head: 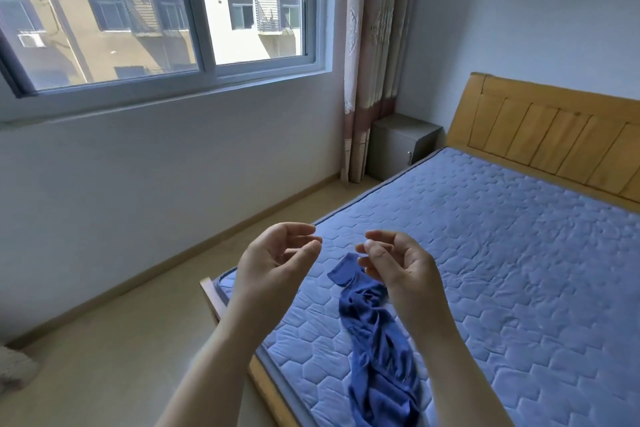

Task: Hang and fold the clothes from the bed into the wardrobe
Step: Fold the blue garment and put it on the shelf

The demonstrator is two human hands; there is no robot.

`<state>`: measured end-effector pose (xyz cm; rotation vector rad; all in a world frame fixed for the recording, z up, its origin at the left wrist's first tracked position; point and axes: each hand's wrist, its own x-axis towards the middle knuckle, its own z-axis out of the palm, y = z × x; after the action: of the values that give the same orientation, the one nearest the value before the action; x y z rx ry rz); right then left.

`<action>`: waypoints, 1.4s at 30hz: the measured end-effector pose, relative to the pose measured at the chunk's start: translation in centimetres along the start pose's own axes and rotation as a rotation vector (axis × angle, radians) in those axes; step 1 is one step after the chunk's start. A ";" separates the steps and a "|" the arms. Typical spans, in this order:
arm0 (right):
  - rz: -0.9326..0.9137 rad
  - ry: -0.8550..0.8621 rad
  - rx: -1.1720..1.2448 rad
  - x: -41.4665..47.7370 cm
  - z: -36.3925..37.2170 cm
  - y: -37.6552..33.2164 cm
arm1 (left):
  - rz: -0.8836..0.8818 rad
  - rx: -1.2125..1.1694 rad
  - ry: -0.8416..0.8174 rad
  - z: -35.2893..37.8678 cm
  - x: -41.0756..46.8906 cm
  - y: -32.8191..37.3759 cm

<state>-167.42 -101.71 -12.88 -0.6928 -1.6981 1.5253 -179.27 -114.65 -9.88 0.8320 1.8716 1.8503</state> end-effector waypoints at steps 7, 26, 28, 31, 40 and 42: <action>0.079 0.113 -0.040 5.7 0.9 4.0 | -0.050 -0.017 -0.124 0.6 8.2 -3.4; 0.375 0.600 -0.136 13.5 7.0 14.3 | -0.231 0.127 -0.594 -1.2 28.0 -14.3; 0.408 0.644 -0.132 14.2 6.1 15.9 | -0.232 0.174 -0.631 0.1 29.1 -15.7; 0.459 0.666 -0.121 15.3 4.6 18.3 | -0.245 0.230 -0.657 2.2 30.5 -17.7; 0.673 0.718 -0.126 15.3 -0.5 25.5 | -0.372 0.477 -0.801 7.6 32.3 -24.7; 0.735 0.721 -0.126 14.4 -1.0 27.1 | -0.408 0.532 -0.842 8.2 32.3 -26.5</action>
<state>-177.14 -85.67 -37.11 -1.8205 -1.0187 1.3459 -202.14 -86.51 -32.18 1.0643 1.7547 0.5869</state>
